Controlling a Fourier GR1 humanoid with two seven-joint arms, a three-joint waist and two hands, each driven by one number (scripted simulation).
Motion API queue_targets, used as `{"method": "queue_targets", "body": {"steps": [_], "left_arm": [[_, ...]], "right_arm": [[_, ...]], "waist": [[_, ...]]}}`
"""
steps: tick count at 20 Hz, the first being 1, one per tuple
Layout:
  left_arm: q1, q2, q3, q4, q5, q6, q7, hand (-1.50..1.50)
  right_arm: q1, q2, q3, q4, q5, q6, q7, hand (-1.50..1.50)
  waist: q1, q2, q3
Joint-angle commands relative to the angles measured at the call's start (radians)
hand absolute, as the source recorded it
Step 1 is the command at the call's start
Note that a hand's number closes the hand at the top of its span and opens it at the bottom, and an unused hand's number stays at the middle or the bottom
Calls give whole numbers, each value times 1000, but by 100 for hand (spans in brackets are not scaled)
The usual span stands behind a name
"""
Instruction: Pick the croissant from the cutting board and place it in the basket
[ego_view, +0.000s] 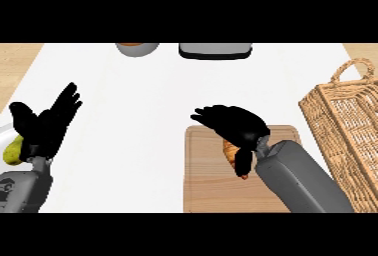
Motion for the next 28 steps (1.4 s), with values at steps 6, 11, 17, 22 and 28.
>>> {"method": "queue_targets", "body": {"steps": [6,11,17,22,28], "left_arm": [[12,-45,13,-14,-35,-3,-11,0],[-14,-24,48,-25,-28,-56,58,0],[48,-60,71,-40,-58,-62,0,0],[22,-61,86,-15,-68,-83,24,0],[-2,-54,107,-69,-70,-87,82,0]], "right_arm": [[-4,-7,18,258,171,-103,-151,-150],[-55,37,-42,235,196,-12,-154,-150],[12,50,-69,261,255,-58,-224,-150],[31,38,-111,168,227,68,-253,-150],[105,61,-50,199,338,-57,-281,-150]], "waist": [[-3,-1,0],[-5,-2,0],[-5,-2,0],[-8,-3,-1],[-6,-3,0]]}}
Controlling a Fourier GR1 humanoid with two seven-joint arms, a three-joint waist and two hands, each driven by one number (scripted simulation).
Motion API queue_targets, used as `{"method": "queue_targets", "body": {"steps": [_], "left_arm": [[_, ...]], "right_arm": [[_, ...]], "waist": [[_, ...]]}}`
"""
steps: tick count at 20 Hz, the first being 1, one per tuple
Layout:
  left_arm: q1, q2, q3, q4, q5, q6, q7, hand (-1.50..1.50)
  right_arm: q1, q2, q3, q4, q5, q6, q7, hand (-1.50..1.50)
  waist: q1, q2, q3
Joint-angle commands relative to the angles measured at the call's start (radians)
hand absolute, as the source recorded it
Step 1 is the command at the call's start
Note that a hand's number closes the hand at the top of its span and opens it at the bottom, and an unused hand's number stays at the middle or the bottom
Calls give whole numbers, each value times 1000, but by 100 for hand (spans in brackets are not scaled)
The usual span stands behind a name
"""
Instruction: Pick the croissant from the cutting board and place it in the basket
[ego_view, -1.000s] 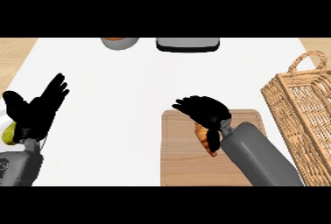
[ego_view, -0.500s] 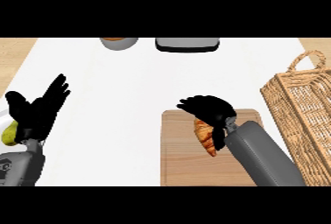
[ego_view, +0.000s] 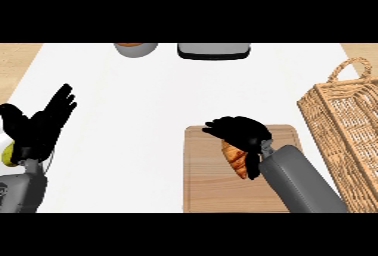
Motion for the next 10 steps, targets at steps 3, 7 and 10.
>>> {"method": "queue_targets", "body": {"steps": [3,7,10], "left_arm": [[-61,-32,16,107,-40,12,-59,0],[-29,-49,-17,-1,-58,25,19,0],[-11,-49,20,41,-49,-3,-29,0]], "right_arm": [[2,35,-8,27,85,-36,14,-150],[75,44,36,62,151,-123,6,-150],[73,14,-5,30,170,-84,-28,-150]], "waist": [[-2,1,0],[1,0,0],[-1,0,0]]}}
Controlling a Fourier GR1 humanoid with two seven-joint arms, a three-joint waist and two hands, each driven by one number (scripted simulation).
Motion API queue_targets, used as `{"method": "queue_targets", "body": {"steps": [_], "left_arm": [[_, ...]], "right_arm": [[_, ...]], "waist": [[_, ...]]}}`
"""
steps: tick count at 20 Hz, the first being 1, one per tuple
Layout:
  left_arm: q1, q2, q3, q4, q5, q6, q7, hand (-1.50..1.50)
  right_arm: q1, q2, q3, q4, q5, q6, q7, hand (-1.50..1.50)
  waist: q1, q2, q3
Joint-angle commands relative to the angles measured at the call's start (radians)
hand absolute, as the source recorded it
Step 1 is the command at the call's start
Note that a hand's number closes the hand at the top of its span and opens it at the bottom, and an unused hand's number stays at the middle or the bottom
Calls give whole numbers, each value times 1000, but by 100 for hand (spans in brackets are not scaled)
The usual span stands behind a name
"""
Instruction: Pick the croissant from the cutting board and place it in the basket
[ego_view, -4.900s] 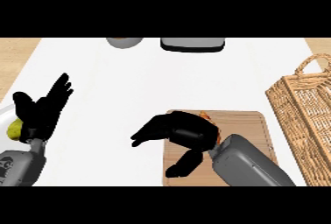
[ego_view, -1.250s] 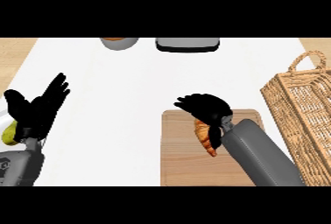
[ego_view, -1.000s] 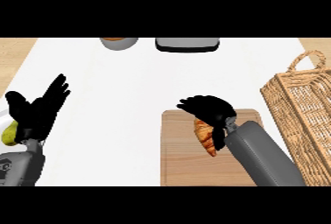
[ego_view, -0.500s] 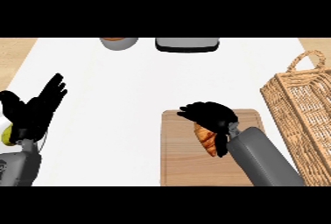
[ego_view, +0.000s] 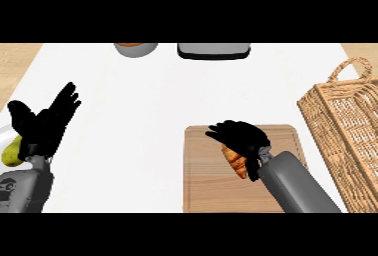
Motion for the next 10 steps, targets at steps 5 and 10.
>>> {"method": "queue_targets", "body": {"steps": [5,10], "left_arm": [[23,14,19,-14,6,-45,-4,0],[17,6,42,-3,-1,-33,8,0]], "right_arm": [[-43,7,69,163,139,-131,-83,150],[-17,6,22,161,162,-147,-114,150]], "waist": [[7,2,0],[1,0,0]]}}
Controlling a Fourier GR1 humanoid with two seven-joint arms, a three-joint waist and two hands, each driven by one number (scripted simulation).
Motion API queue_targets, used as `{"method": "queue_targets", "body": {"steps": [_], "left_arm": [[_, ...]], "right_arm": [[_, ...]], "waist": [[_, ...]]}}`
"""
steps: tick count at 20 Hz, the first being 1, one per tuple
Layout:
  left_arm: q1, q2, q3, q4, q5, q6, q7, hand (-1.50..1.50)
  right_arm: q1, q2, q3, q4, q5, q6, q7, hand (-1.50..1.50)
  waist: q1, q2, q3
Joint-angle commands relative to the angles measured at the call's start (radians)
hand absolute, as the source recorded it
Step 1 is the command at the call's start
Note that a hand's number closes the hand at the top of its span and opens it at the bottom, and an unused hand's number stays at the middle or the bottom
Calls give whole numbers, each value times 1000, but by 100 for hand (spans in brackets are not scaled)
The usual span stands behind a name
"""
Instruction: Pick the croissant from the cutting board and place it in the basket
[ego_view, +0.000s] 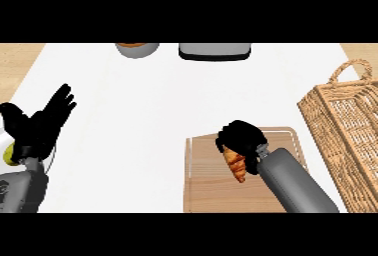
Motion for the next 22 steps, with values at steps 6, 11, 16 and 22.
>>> {"method": "queue_targets", "body": {"steps": [6,11,16,22], "left_arm": [[0,7,26,18,-5,21,-3,0],[-9,-3,5,0,-3,7,2,0],[-40,-34,-45,0,-8,-16,-4,0],[-82,-58,-88,18,-43,-4,-1,0]], "right_arm": [[-16,165,-438,37,-107,-143,546,150],[-58,169,-616,28,-188,-343,881,150],[-172,170,-638,78,-272,-603,1172,150],[-369,170,-548,50,-229,-1017,1274,150]], "waist": [[-72,6,7],[-17,19,7],[85,33,6],[121,32,2]]}}
